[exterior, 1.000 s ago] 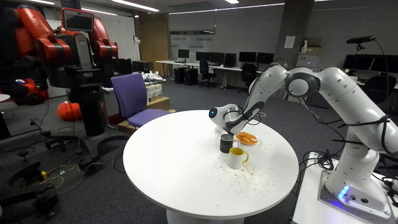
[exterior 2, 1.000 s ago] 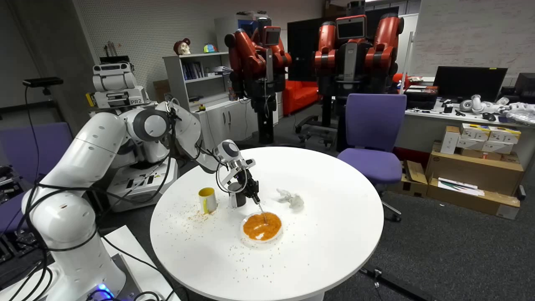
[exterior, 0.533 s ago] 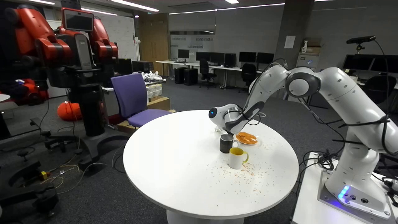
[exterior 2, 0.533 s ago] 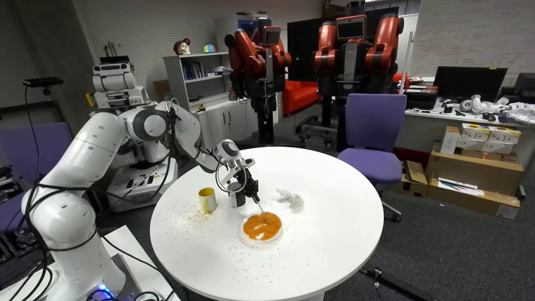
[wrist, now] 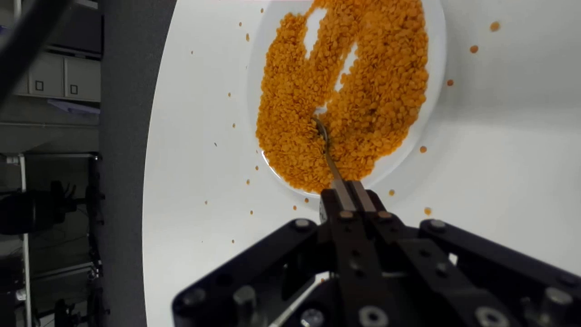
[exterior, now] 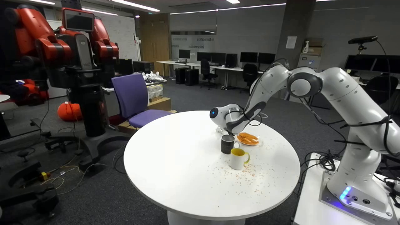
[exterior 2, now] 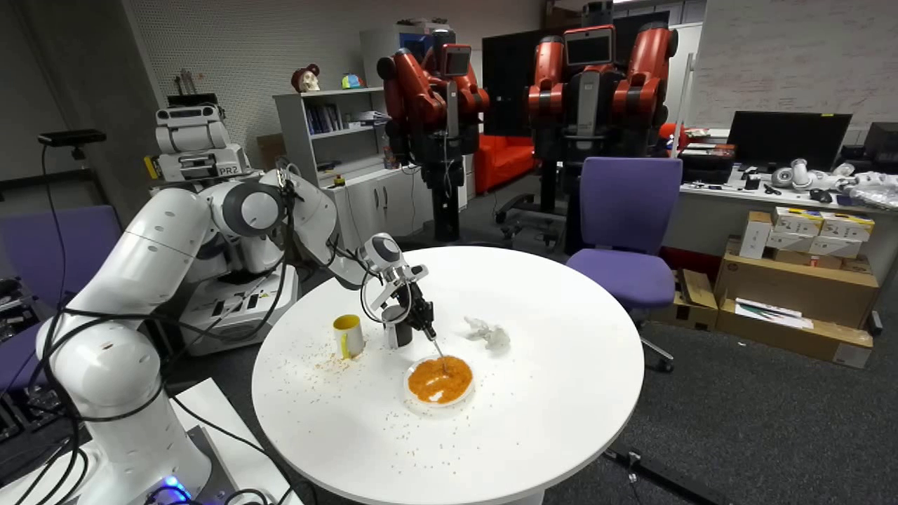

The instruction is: Use the spoon to take some of the contents of the bowl and place in the cup

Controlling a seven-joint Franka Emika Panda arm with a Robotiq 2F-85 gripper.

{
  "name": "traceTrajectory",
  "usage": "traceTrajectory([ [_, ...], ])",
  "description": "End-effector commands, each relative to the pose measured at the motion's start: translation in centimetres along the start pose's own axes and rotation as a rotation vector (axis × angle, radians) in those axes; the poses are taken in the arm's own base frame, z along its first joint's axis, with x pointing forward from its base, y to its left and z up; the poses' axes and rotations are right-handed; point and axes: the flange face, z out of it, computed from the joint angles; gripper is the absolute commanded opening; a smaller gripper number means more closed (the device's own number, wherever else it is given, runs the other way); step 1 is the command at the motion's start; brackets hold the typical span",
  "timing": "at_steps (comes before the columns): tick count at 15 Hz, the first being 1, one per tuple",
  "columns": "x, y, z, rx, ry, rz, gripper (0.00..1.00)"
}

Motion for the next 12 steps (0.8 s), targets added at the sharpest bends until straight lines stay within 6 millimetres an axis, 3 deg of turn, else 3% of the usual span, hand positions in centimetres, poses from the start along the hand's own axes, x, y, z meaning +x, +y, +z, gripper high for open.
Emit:
traceTrajectory([
  [1, -1.3, 0.8, -0.9, 0.0, 0.016, 0.051, 0.01],
  [12, -3.0, 1.3, -1.4, -0.009, 0.005, 0.157, 0.01],
])
